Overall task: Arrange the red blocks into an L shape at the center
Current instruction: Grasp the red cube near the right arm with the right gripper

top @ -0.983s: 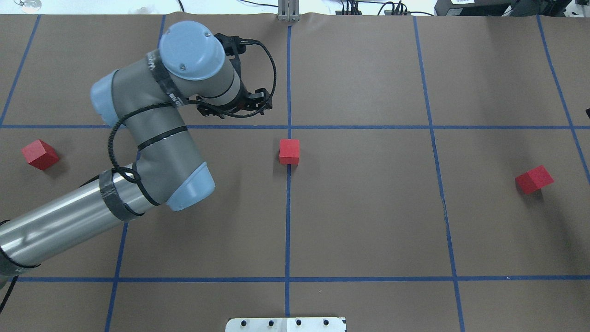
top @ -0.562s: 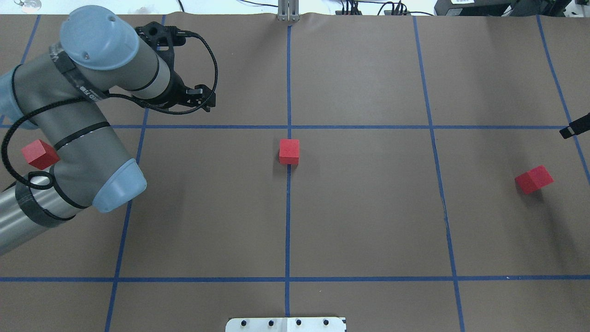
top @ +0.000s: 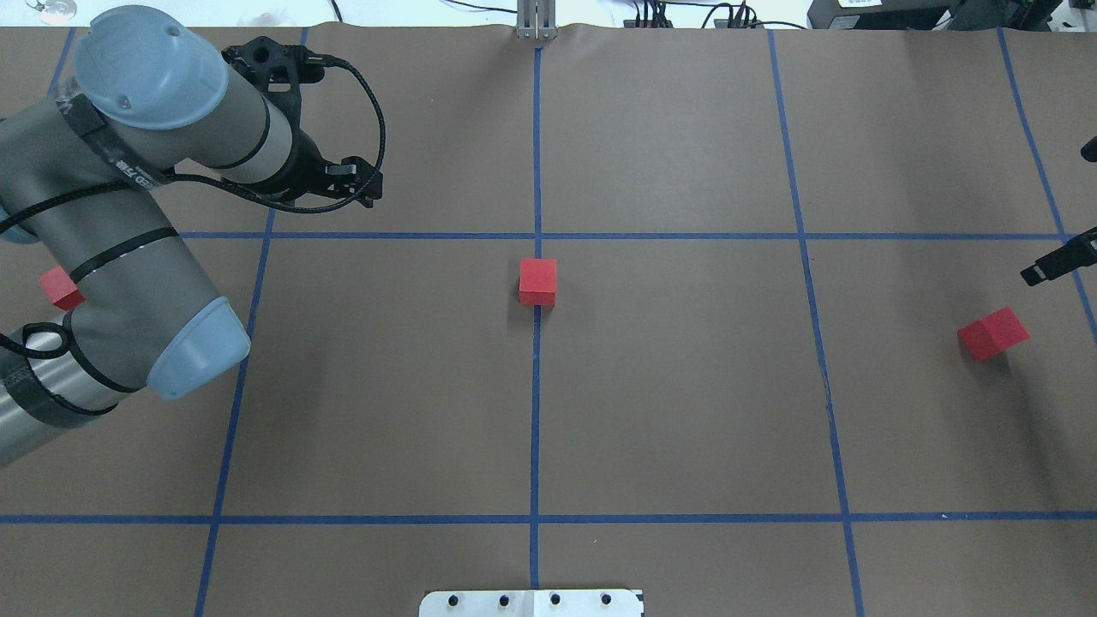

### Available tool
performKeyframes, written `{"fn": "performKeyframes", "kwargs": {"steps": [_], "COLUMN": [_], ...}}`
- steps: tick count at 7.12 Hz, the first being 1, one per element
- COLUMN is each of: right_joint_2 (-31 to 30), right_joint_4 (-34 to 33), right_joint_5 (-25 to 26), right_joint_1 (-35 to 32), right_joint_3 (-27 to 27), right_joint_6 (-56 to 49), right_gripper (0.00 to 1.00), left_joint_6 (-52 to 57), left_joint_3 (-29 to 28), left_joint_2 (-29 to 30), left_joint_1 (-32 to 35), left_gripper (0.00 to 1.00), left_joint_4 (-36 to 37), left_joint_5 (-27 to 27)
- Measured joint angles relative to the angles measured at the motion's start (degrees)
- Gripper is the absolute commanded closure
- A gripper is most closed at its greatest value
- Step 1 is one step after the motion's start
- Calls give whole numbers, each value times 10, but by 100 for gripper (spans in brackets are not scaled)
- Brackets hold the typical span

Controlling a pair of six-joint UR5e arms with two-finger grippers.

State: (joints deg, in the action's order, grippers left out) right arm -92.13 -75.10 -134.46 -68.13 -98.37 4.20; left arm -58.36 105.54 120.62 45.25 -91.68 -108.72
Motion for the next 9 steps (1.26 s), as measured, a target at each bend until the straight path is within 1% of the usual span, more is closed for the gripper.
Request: {"fn": "performKeyframes", "kwargs": {"steps": [5, 9], "right_joint_2": [3, 3], "right_joint_4": [3, 0], "right_joint_5": [28, 30], "right_joint_1": [51, 76], "right_joint_3": [32, 52], "right_joint_6": [0, 0], "right_gripper": [0, 0], "left_joint_6": [0, 0], "left_joint_3": [0, 0], "left_joint_2": [0, -1], "left_joint_1": [-1, -1], "left_gripper": [1, 0], "left_joint_4": [0, 0], "left_joint_5": [1, 1]}}
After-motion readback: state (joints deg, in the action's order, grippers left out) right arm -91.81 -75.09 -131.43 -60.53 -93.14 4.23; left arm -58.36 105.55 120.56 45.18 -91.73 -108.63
